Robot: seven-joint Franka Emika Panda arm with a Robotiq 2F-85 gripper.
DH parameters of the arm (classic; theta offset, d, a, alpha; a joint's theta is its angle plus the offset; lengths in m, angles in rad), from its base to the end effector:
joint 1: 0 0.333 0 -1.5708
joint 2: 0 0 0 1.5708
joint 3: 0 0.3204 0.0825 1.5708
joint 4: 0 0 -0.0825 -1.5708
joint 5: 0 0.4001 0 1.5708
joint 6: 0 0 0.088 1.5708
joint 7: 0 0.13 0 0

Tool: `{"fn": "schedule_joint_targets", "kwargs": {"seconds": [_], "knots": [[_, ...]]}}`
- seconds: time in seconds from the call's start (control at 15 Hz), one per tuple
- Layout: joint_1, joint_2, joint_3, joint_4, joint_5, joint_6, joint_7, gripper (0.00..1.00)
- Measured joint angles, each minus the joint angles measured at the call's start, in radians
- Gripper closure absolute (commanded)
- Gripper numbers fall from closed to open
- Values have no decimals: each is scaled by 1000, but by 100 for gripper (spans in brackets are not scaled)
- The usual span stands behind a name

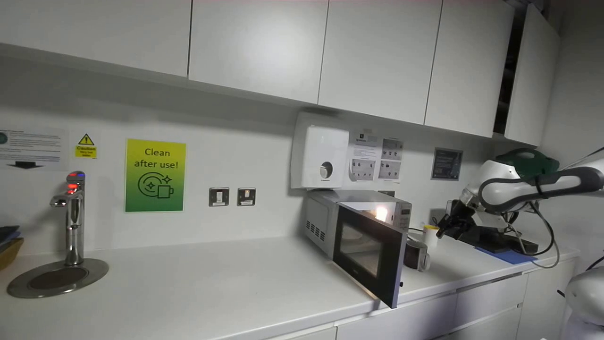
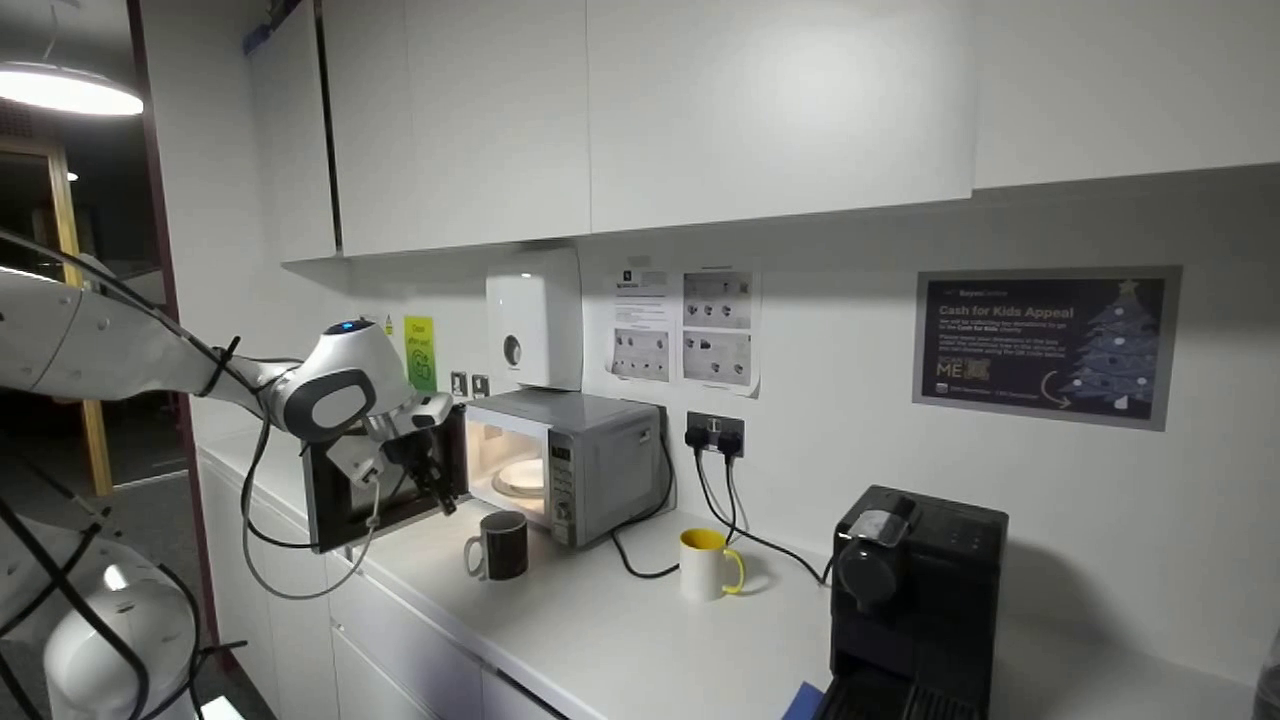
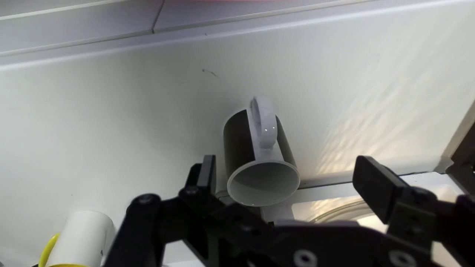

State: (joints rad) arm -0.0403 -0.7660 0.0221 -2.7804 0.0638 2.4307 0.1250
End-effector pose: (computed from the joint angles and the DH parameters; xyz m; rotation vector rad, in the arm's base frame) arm 0.3672 -0.0061 0.4405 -3.0062 0.2799 -0.6341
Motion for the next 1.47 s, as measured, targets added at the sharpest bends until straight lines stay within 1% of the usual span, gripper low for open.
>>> {"fn": "schedule_joint_targets", "kwargs": {"seconds": [0.27, 0.47, 0.73, 1.13, 1.47], "knots": [[0, 2, -3, 0, 0, 1, -3, 0], [0, 17, -3, 0, 0, 23, -3, 0], [0, 72, -3, 0, 0, 97, -5, 0], [2, 188, -4, 0, 0, 209, -17, 0], [4, 268, -4, 1, 0, 278, -29, 0]]}}
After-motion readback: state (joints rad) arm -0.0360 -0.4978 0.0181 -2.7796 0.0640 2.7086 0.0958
